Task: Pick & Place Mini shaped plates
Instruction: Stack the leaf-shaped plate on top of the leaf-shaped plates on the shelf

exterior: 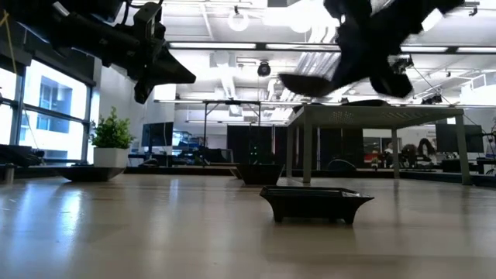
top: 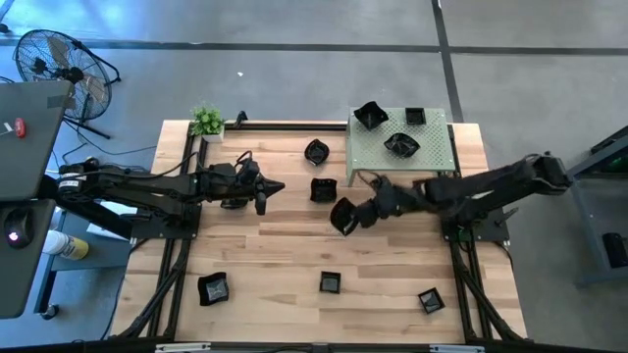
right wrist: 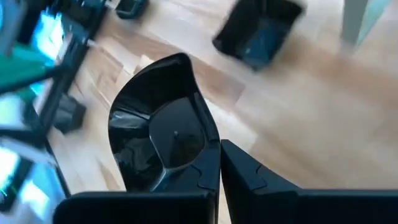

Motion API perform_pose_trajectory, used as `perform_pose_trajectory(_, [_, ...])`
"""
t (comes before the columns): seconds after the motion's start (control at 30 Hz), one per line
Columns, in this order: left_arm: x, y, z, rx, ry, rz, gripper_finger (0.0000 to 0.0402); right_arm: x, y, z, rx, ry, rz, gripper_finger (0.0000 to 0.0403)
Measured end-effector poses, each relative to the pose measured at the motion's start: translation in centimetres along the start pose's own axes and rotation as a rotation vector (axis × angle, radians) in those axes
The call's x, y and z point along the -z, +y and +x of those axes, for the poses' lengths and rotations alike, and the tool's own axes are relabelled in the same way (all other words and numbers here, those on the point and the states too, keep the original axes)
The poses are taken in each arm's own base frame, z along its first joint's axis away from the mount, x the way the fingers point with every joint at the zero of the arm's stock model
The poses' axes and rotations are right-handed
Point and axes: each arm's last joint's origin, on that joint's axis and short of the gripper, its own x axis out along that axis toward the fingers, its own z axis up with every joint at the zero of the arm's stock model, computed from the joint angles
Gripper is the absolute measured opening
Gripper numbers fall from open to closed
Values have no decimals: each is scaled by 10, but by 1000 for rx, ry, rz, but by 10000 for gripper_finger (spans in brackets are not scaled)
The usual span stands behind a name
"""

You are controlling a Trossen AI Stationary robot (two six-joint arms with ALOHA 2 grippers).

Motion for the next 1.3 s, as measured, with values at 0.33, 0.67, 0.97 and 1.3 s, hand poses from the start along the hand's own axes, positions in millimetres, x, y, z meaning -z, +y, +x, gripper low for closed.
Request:
perform_pose_trajectory(0.33, [-1, 0, 0, 1, -8, 26, 0, -127, 25, -99, 177, 62, -484, 2])
perform_pose_trajectory(0.67, [-1, 0, 0, 1, -7, 29, 0, -213, -5, -123, 419, 272, -918, 1])
perform_pose_trajectory(0.97, [-1, 0, 0, 7, -5, 53, 0, -230, -51, -114, 517, 515, -1074, 1])
perform_pose_trajectory(1.3, [0, 0, 0, 6, -4, 53, 0, -232, -70, -105, 423, 559, -1182, 0])
